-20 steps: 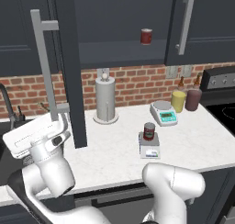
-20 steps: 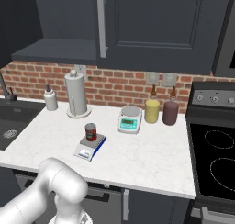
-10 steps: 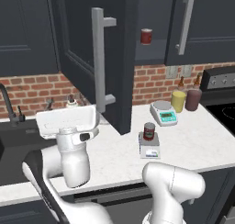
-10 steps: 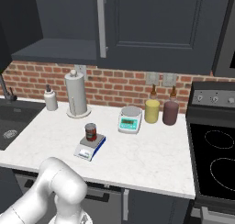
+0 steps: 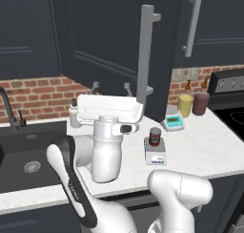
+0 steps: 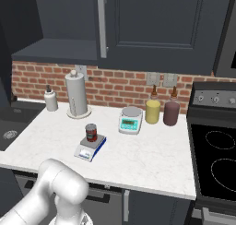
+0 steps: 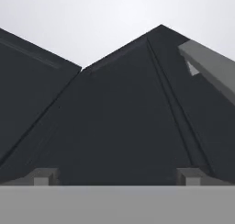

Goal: Pick the canned food and place it on the digital scale for weighing, and close the cabinet.

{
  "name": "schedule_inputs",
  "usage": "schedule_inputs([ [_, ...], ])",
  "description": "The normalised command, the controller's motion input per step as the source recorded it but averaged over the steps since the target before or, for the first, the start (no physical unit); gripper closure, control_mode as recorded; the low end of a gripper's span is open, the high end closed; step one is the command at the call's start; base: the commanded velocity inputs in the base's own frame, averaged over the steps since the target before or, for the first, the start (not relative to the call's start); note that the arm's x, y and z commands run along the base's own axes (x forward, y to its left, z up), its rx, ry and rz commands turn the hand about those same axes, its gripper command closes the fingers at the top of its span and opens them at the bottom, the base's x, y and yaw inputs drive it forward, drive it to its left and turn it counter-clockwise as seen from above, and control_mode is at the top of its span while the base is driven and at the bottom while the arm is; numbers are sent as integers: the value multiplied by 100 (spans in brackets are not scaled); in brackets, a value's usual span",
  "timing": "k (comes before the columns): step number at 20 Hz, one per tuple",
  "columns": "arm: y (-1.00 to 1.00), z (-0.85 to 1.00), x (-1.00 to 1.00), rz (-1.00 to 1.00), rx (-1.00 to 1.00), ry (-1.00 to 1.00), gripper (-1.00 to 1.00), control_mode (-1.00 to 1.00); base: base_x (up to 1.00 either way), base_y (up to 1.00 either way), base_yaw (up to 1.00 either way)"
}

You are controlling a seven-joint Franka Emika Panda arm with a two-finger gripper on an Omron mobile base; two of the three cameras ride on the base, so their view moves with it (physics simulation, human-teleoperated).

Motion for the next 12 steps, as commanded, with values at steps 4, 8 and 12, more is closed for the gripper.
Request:
schedule_inputs([
  [4, -73, 53, 0, -20, 26, 8, -100, -100, 0, 0, 0],
  [8, -66, 58, 3, -20, 14, 23, -100, -100, 0, 0, 0],
  [12, -29, 83, 2, -21, 2, 23, -100, -100, 0, 0, 0],
])
